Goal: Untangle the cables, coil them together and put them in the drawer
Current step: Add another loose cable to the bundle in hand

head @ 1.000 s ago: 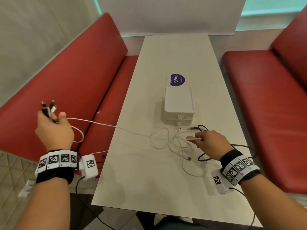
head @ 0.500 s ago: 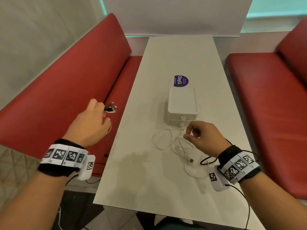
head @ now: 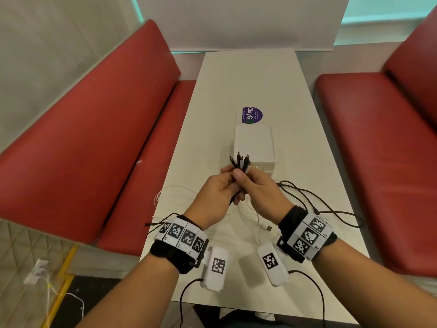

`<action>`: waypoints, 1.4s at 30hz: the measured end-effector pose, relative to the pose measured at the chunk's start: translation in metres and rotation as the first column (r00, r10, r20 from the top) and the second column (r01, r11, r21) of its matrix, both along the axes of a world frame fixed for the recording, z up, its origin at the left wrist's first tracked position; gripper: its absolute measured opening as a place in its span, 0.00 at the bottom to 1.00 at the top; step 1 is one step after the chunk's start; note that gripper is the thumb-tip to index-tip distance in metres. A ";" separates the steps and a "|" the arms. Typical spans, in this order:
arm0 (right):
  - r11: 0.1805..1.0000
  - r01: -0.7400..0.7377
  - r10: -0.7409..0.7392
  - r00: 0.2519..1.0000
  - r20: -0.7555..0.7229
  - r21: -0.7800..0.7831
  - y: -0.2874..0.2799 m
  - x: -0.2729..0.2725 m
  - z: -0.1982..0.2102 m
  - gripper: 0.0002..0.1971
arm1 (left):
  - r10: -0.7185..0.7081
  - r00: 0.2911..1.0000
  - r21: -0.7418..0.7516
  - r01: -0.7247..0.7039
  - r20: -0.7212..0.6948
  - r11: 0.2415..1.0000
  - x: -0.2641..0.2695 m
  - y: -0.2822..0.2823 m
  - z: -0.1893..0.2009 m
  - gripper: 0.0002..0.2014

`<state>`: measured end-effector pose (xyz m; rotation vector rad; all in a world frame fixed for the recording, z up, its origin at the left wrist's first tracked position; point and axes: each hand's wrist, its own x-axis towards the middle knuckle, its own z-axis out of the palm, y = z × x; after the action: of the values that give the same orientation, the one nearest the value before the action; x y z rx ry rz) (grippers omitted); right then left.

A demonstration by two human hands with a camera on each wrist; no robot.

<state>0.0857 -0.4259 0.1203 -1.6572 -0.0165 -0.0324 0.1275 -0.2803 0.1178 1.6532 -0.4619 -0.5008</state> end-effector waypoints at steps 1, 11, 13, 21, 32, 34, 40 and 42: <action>1.000 -0.002 0.002 1.000 0.001 -0.020 0.000 -0.001 -0.001 0.14 | 0.001 1.000 -0.007 -0.001 -0.010 1.000 0.000 0.000 -0.002 0.16; 0.754 0.211 -0.173 0.977 -0.122 0.622 -0.013 0.003 0.012 0.18 | -0.274 0.951 0.711 0.092 0.146 0.697 0.019 0.054 -0.026 0.26; 0.711 0.252 -0.211 0.967 -0.143 0.656 -0.029 0.004 0.021 0.19 | -0.272 0.956 0.848 0.051 0.111 0.528 0.033 0.096 -0.044 0.29; 0.676 0.263 -0.240 0.962 -0.132 0.689 -0.062 -0.001 0.025 0.17 | -0.090 0.993 0.968 -0.046 0.070 0.248 0.071 0.277 -0.070 0.25; 0.700 0.206 -0.014 0.961 -0.275 0.684 -0.014 -0.002 -0.008 0.08 | -0.194 0.980 0.997 0.063 -0.051 0.054 0.092 0.287 -0.093 0.24; 0.706 0.203 0.006 0.957 -0.291 0.679 -0.009 -0.001 -0.009 0.07 | -0.194 0.969 0.892 -0.051 0.153 0.449 0.087 0.216 -0.057 0.16; 0.839 0.115 0.017 0.972 -0.236 0.532 0.008 -0.002 -0.006 0.12 | -0.168 0.984 0.244 0.151 0.052 0.958 0.036 0.041 0.009 0.16; 0.865 0.110 0.020 0.967 -0.253 0.489 0.007 -0.006 -0.004 0.13 | -0.198 0.976 0.089 0.205 -0.087 0.975 0.020 0.013 0.015 0.16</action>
<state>0.0801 -0.4189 0.1166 -1.1269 0.2098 0.1291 0.1470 -0.2671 0.1325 1.6818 -0.5584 -0.7459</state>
